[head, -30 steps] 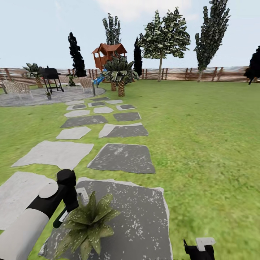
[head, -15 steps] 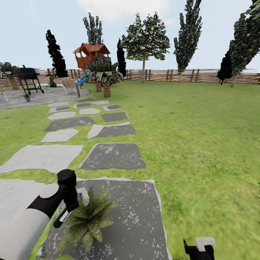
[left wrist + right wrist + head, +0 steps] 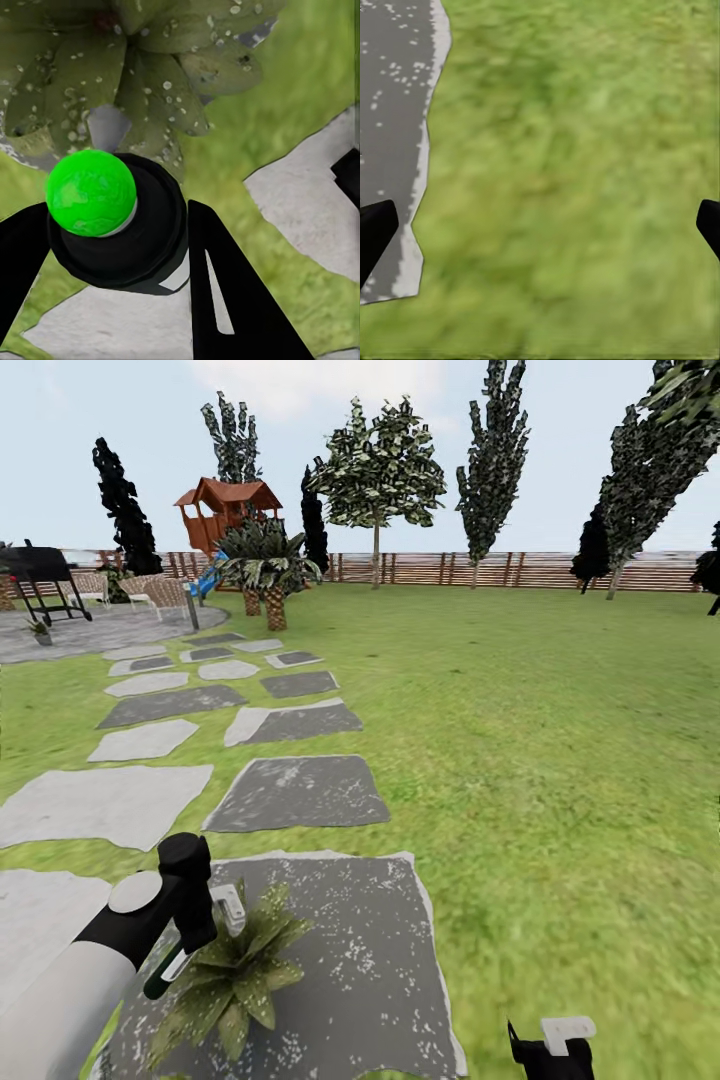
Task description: Pick up the pesticide atomizer in the garden and spray insectifuge to fully cover both potted plants in the garden.
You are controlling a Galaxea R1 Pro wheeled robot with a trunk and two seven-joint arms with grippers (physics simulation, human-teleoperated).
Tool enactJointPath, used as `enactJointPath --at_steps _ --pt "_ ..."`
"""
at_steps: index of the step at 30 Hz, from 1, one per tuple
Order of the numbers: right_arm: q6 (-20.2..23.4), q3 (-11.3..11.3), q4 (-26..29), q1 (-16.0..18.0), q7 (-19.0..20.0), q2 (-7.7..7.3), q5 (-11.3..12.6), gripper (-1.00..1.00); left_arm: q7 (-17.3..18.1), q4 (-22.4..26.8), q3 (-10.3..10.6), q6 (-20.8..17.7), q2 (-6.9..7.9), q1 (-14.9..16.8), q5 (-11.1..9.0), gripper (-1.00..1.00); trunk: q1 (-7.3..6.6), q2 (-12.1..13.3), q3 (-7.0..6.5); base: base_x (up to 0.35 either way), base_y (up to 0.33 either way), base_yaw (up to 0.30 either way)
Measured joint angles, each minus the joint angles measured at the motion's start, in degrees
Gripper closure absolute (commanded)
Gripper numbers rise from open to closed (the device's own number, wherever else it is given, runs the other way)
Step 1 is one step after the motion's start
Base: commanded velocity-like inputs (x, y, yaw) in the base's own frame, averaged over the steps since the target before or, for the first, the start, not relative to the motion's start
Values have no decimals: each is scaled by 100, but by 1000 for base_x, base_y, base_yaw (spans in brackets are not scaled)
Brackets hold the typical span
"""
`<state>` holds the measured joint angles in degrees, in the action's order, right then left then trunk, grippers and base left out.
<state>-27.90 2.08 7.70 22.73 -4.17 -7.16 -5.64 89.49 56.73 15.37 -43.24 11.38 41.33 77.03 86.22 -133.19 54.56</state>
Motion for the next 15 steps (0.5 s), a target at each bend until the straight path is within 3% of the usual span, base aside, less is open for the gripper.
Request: enactJointPath --at_steps 5,15 --pt "1 0 0 1 1 2 0 -100 3 0 1 -3 -6 7 3 100 -1 0 0 -227 135 0" --pt "0 0 0 1 0 1 0 -100 0 -1 1 -4 -8 34 0 100 -3 0 33 -11 15 -72"
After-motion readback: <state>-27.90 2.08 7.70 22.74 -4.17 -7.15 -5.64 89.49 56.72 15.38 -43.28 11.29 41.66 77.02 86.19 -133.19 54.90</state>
